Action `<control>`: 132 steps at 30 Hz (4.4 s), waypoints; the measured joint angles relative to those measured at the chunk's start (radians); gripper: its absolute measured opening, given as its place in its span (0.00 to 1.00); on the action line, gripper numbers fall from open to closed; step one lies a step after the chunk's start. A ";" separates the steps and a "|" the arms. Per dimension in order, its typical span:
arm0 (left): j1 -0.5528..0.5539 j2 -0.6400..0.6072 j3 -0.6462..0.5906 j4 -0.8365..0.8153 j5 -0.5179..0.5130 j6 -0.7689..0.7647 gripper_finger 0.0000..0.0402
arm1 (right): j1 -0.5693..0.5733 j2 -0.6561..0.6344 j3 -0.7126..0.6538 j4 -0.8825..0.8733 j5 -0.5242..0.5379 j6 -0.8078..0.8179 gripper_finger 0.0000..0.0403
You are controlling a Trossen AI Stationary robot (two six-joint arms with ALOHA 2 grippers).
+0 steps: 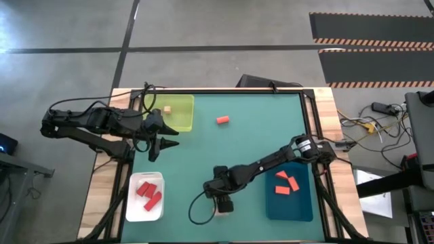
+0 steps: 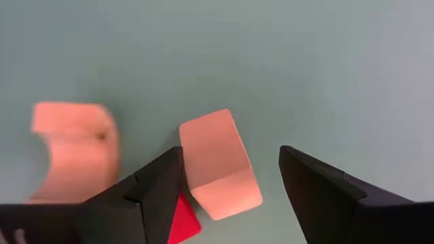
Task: Sort & place blocks by color
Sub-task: Put the light brown block into the yellow bin
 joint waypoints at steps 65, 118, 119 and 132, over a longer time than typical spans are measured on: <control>0.000 0.003 0.000 0.001 -0.001 0.047 0.44 | -0.077 -0.138 -0.064 -0.022 0.018 0.299 0.30; 0.104 0.201 0.000 0.559 0.016 0.101 0.44 | -0.262 -0.613 -0.677 1.534 0.120 0.118 0.30; 0.104 0.206 0.000 0.563 0.016 0.097 0.44 | -0.263 -0.613 -0.676 1.532 0.118 0.118 0.30; 0.104 0.218 0.000 0.605 0.034 0.087 0.32 | -0.267 -0.613 -0.678 1.537 0.086 0.101 0.30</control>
